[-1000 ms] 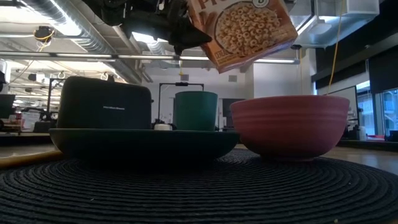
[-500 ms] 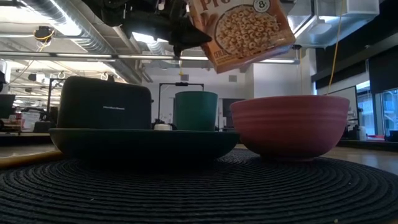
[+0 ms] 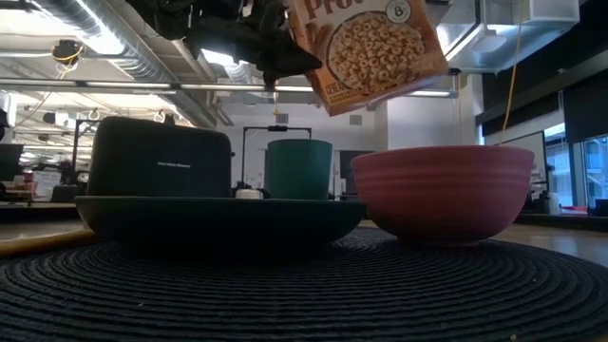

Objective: Arrange a breakfast setting
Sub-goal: Pour the cereal from the cereal box into the pink bowl

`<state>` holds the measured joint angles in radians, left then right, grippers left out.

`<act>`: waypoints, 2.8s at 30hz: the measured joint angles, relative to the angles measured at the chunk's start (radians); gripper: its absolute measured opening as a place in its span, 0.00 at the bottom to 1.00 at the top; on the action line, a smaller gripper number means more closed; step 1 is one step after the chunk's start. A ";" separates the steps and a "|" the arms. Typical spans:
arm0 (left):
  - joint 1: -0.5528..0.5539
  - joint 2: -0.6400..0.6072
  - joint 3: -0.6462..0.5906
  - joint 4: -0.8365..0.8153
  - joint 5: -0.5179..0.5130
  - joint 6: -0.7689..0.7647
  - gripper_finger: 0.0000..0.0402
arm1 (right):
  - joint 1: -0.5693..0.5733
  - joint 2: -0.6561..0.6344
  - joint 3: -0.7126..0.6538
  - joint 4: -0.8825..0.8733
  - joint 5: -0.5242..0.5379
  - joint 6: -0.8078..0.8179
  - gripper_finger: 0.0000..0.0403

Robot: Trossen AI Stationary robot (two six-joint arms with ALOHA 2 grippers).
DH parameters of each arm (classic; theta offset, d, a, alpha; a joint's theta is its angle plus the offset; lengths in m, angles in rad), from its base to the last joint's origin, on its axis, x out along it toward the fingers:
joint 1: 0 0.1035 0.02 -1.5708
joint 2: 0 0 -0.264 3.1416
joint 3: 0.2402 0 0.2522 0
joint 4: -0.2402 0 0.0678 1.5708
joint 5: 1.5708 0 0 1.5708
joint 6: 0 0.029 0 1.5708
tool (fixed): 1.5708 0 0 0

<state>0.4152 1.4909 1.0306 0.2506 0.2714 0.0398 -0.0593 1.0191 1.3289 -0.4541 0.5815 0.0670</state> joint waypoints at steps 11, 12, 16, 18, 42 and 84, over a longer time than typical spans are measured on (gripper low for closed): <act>0.019 0.001 -0.001 0.030 -0.010 -0.008 0.11 | 0.001 0.000 -0.022 -0.207 -0.007 0.112 0.00; 0.019 0.001 -0.001 0.038 -0.005 -0.008 0.11 | 0.001 0.000 -0.023 -0.222 -0.006 0.117 0.00; 0.019 0.001 -0.001 0.049 0.001 -0.008 0.11 | 0.001 -0.006 -0.023 -0.239 0.007 0.131 0.00; 0.019 0.001 -0.001 0.047 0.000 -0.006 0.11 | 0.001 -0.013 -0.020 -0.205 0.005 0.125 0.00; 0.018 0.001 -0.001 -0.136 0.051 0.290 0.11 | 0.000 0.022 0.172 -0.196 -0.321 -0.023 0.97; -0.058 -0.240 0.000 -0.165 -0.130 -0.092 0.66 | 0.000 -0.380 -0.648 0.156 0.399 -0.010 0.00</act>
<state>0.3576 1.2509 1.0309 0.0854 0.1411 -0.0519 -0.0597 0.6391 0.6814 -0.2978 0.9805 0.0567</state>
